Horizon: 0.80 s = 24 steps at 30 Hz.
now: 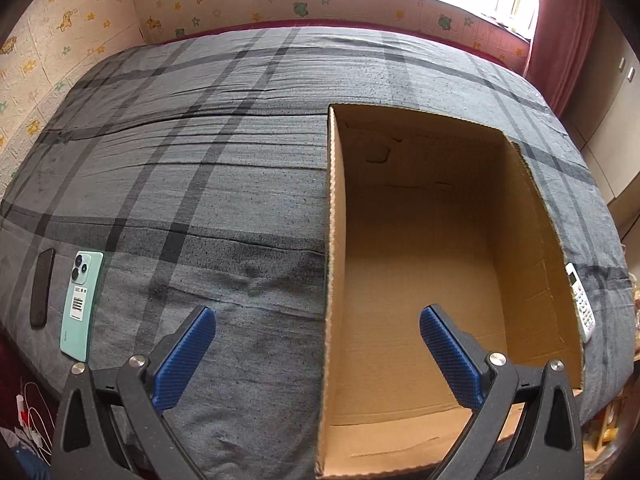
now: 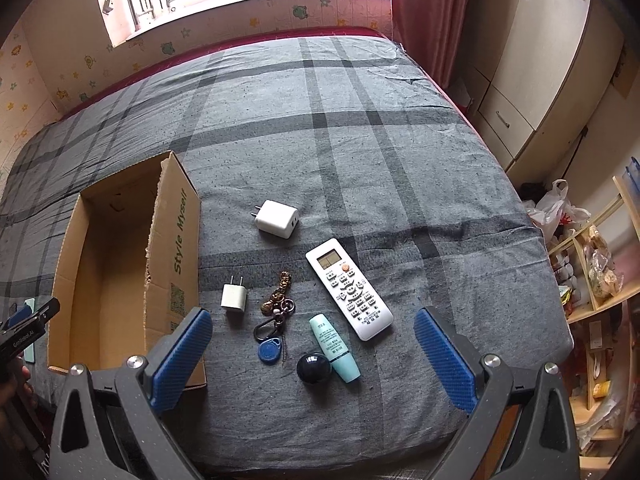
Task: Organize rigid objects
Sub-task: 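Move the left tool to the box wall and close on it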
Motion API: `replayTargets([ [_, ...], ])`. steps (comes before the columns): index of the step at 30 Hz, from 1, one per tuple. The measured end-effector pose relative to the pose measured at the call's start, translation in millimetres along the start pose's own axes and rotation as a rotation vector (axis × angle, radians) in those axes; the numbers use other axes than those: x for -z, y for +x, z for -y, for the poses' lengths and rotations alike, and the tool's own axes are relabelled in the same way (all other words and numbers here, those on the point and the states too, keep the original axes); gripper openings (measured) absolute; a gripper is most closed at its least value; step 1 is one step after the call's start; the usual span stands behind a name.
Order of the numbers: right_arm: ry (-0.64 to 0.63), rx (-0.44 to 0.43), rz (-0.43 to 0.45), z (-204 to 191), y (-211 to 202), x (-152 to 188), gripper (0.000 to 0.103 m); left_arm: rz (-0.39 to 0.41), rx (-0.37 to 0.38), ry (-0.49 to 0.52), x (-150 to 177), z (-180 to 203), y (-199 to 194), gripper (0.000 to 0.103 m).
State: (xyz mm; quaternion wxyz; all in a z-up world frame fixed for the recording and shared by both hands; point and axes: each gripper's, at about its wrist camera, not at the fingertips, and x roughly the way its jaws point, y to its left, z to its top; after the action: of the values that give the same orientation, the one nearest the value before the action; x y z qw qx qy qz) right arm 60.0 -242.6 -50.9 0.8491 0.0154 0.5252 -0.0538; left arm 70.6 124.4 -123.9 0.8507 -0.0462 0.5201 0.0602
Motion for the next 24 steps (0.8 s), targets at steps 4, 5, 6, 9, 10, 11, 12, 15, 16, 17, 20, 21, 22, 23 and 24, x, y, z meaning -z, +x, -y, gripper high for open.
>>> replayTargets([
  [4,-0.014,-0.002,-0.009,1.3,12.9,6.2,0.103,0.008,0.011,0.004,-2.4,-6.0,16.4,0.103],
  [5,-0.015,-0.004,-0.011,1.7,16.1,8.1,0.103,0.008,0.016,0.009,-3.5,-6.6,20.0,0.103],
  [6,-0.015,-0.007,-0.013,2.3,19.0,10.2,0.103,0.002,0.016,0.013,-4.4,-6.9,23.8,0.103],
  [9,-0.014,-0.014,-0.02,3.9,27.5,14.9,0.103,0.018,0.021,0.027,-6.6,-6.9,31.7,0.103],
  [10,-0.012,-0.014,-0.023,4.7,30.1,16.0,0.103,0.016,0.013,0.031,-7.4,-6.8,34.7,0.103],
  [11,-0.012,-0.012,-0.027,5.2,32.2,17.1,0.103,0.016,0.013,0.035,-7.9,-6.7,37.1,0.103],
  [12,-0.013,-0.011,-0.031,5.8,34.3,18.2,0.103,0.017,0.022,0.037,-8.3,-7.1,39.3,0.103],
  [15,-0.02,-0.007,-0.036,7.0,38.6,20.2,0.103,0.017,0.031,0.047,-8.3,-6.4,43.2,0.086],
  [16,-0.023,-0.011,-0.037,7.2,39.7,21.0,0.103,0.014,0.029,0.055,-8.2,-5.2,44.9,0.074],
  [17,-0.026,-0.013,-0.04,7.5,40.9,22.0,0.103,0.005,0.029,0.062,-7.9,-4.1,47.4,0.067],
  [20,-0.025,-0.012,-0.05,9.2,45.5,24.4,0.103,-0.021,0.066,0.063,-5.2,-2.2,54.7,0.041],
  [21,-0.025,-0.017,-0.053,10.1,47.2,25.6,0.103,-0.024,0.088,0.063,-4.4,-1.5,55.6,0.032],
  [22,-0.025,-0.019,-0.057,10.4,48.9,26.8,0.103,-0.024,0.095,0.07,-3.7,0.1,55.9,0.028],
  [23,-0.028,-0.018,-0.06,10.5,50.9,28.3,0.103,-0.023,0.096,0.079,-3.3,1.8,55.8,0.026],
  [24,-0.034,-0.018,-0.061,10.3,52.5,30.1,0.103,-0.023,0.102,0.085,-3.1,2.9,55.7,0.022],
])
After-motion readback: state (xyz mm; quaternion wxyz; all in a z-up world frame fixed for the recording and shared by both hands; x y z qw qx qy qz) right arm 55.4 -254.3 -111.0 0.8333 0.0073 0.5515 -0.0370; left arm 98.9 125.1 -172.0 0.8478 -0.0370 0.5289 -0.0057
